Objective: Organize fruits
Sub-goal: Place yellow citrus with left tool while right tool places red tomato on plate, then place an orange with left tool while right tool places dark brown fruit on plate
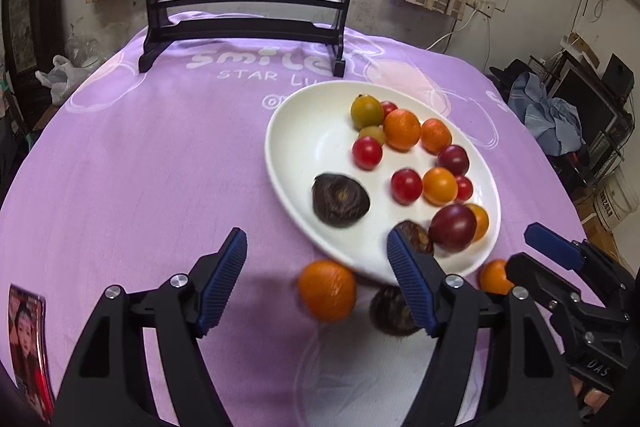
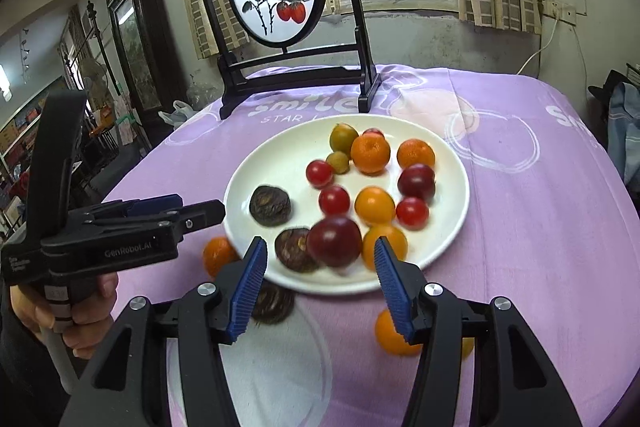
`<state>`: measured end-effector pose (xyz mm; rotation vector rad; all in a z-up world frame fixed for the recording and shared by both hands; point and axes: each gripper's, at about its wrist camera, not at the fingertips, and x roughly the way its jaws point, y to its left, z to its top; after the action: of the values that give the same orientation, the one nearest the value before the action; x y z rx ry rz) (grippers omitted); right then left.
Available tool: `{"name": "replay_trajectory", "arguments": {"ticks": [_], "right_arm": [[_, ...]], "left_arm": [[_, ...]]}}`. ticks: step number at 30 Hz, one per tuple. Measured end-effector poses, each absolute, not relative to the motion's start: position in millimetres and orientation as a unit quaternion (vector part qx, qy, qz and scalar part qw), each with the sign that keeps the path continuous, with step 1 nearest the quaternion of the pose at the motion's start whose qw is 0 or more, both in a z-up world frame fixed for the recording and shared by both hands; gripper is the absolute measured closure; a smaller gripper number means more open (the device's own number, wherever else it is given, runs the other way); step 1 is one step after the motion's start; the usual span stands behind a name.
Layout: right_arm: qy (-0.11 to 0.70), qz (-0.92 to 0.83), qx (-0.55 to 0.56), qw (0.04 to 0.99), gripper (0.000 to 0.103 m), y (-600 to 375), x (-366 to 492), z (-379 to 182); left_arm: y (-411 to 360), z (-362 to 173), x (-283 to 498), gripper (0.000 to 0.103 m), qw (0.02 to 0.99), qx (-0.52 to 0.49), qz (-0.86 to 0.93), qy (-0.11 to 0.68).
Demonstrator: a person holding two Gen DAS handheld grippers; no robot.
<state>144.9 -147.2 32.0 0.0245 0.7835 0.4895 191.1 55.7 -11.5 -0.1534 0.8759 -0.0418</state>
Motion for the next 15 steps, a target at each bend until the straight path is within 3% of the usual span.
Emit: {"name": "replay_trajectory", "arguments": {"ticks": [15], "right_arm": [[0.419,0.236,-0.058,0.875,0.047,-107,103,-6]], "left_arm": [[65,-35,142,0.03,0.902,-0.064,-0.009,0.427]]}}
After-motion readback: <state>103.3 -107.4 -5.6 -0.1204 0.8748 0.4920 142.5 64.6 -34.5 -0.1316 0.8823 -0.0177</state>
